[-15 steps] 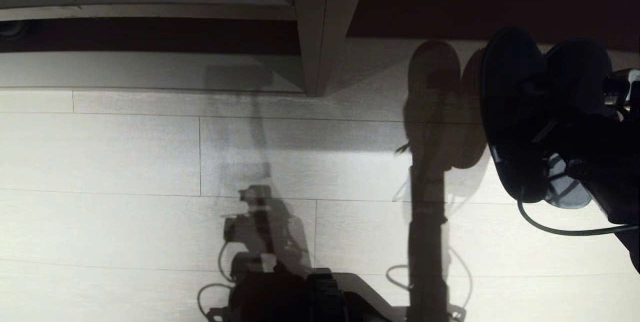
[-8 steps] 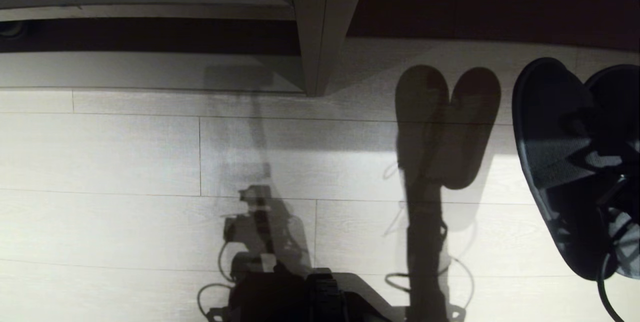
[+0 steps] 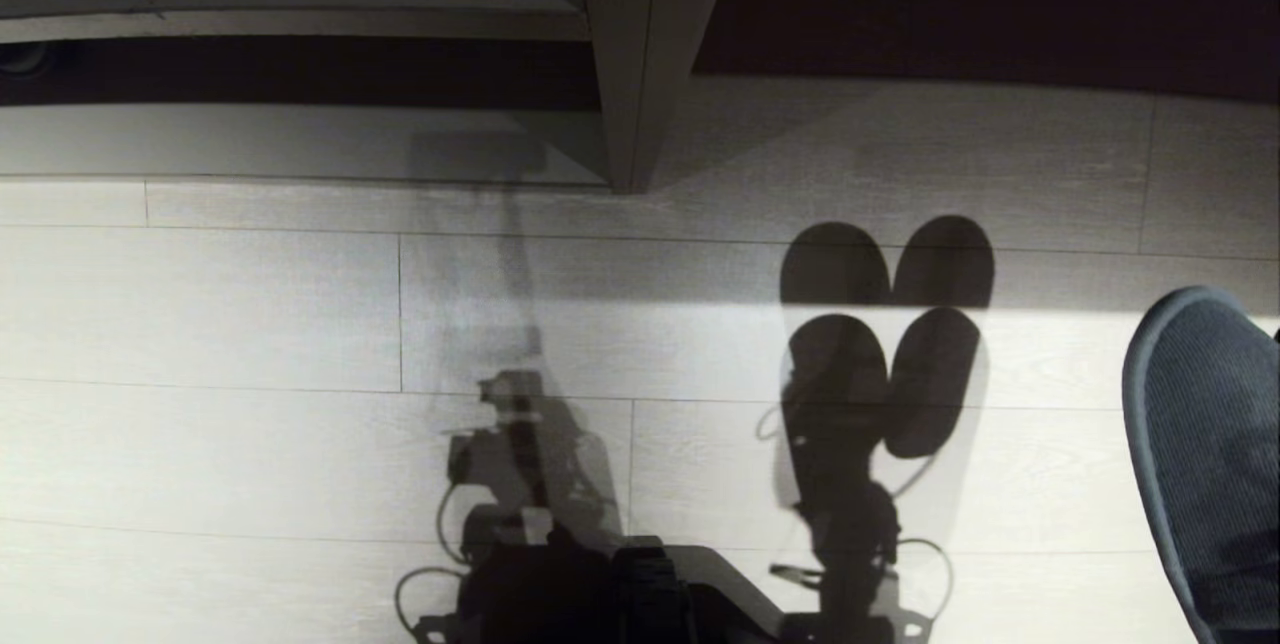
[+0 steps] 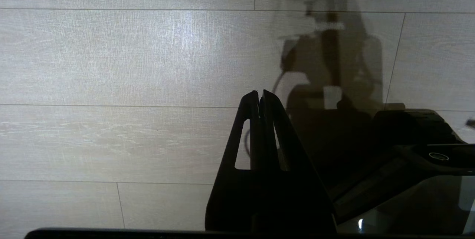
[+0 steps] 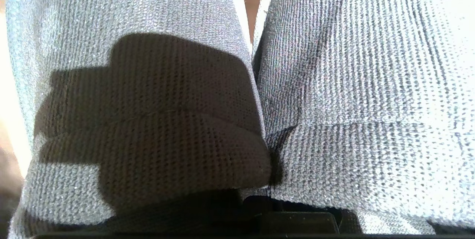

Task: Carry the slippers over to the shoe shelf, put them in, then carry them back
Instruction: Place the slippers into the shoe cabinet

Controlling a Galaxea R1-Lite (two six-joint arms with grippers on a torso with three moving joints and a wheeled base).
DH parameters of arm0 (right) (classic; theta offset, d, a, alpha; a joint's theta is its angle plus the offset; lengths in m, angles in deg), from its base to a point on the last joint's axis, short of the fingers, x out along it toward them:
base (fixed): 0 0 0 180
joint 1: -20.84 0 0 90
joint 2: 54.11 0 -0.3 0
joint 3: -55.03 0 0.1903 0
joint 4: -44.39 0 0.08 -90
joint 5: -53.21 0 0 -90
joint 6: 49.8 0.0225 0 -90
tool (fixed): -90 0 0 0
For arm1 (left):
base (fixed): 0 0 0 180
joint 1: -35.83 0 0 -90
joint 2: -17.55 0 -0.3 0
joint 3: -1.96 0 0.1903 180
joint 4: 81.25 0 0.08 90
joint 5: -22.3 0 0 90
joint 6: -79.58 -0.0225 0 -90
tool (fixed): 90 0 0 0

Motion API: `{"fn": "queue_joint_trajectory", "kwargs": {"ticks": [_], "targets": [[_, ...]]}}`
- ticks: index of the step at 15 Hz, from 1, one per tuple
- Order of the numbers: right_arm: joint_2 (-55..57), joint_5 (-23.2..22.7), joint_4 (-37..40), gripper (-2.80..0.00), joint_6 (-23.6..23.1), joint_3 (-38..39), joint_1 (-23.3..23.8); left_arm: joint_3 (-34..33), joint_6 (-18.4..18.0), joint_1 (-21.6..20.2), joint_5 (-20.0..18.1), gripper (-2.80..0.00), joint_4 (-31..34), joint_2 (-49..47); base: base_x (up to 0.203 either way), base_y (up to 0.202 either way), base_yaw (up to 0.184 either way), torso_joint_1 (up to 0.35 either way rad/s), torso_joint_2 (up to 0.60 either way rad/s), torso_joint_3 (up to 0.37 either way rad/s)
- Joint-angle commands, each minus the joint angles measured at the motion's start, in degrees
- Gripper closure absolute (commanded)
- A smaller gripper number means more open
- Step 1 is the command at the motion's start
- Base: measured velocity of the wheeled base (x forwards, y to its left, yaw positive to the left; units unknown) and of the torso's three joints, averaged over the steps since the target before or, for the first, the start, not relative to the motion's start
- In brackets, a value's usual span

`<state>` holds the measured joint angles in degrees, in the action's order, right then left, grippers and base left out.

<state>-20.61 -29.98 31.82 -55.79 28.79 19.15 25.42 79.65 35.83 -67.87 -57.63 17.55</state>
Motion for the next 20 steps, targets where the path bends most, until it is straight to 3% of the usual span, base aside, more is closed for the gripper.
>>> {"fn": "queue_joint_trajectory", "kwargs": {"ticks": [1,9,14,20], "targets": [[-9.31,-0.47,3.13,0.00,-0.99,1.99,0.94,-0.01,0.01,0.00,0.00,0.00,0.02,0.00,0.000,0.000,0.000,0.000,0.00,0.000],[-25.47,-3.39,28.02,0.00,-1.76,2.77,1.44,-0.01,0.01,0.00,0.00,0.00,0.02,0.00,0.000,0.000,0.000,0.000,0.00,0.000],[-31.33,-7.82,33.03,0.00,-1.42,2.70,1.43,-0.01,0.01,0.00,0.00,0.00,0.02,0.00,0.000,0.000,0.000,0.000,0.00,0.000],[-33.41,-7.60,35.68,0.00,2.73,2.88,1.43,-0.01,0.01,0.00,0.00,0.00,0.02,0.00,0.000,0.000,0.000,0.000,0.00,0.000]]}}
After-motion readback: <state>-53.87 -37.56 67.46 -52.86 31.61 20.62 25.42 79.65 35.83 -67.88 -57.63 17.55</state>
